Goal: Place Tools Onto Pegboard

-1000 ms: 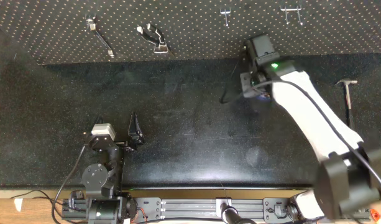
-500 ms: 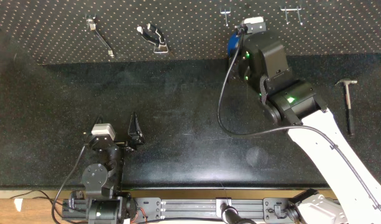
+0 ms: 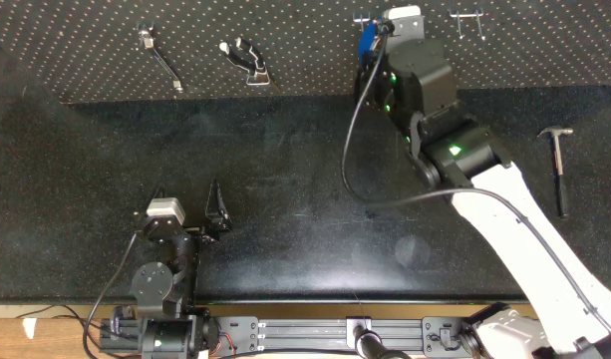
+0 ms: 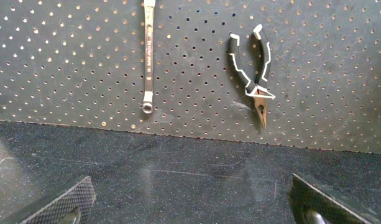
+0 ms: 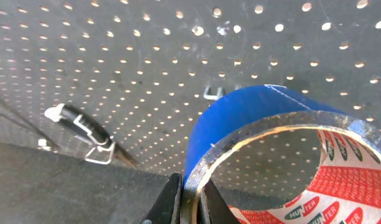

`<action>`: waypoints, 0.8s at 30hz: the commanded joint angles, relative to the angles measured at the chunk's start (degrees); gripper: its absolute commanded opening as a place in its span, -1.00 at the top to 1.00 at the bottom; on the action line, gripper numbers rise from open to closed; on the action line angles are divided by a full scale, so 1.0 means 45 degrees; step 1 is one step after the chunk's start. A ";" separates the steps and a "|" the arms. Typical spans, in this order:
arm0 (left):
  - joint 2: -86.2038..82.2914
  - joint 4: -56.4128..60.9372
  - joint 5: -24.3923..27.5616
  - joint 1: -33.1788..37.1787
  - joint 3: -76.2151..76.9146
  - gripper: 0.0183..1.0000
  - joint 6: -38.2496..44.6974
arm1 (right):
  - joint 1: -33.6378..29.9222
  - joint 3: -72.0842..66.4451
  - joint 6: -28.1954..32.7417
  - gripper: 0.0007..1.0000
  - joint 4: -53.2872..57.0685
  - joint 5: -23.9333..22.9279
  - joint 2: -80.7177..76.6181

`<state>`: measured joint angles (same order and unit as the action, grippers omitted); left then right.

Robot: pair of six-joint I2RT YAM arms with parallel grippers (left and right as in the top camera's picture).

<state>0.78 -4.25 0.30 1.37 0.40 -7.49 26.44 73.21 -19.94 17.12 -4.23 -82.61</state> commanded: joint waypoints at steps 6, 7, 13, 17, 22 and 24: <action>-0.0131 -0.0083 0.0185 0.0063 -0.0019 -0.99 0.0204 | 0.0126 0.0170 0.1127 0.86 -0.1564 -0.1268 -0.1273; -0.0131 -0.0083 0.0185 0.0063 -0.0019 -0.99 0.0204 | 0.0121 0.0170 0.1127 0.86 -0.1656 -0.1326 -0.1365; -0.0131 -0.0083 0.0185 0.0063 -0.0019 -0.99 0.0204 | 0.0136 0.0170 0.1268 0.86 -0.2200 -0.1588 -0.1880; -0.0131 -0.0083 0.0185 0.0063 -0.0019 -0.99 0.0204 | 0.0321 0.0170 0.1627 0.86 -0.2414 -0.1588 -0.2098; -0.0131 -0.0083 0.0185 0.0063 -0.0019 -0.99 0.0204 | 0.0418 0.0170 0.2176 0.85 -0.2550 -0.1598 -0.2127; -0.0131 -0.0083 0.0185 0.0063 -0.0019 -0.99 0.0204 | 0.0418 0.0170 0.2176 0.85 -0.2545 -0.1593 -0.2127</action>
<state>0.78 -4.23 0.30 1.37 0.40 -7.49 27.77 73.21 -12.56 6.76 -11.90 -91.31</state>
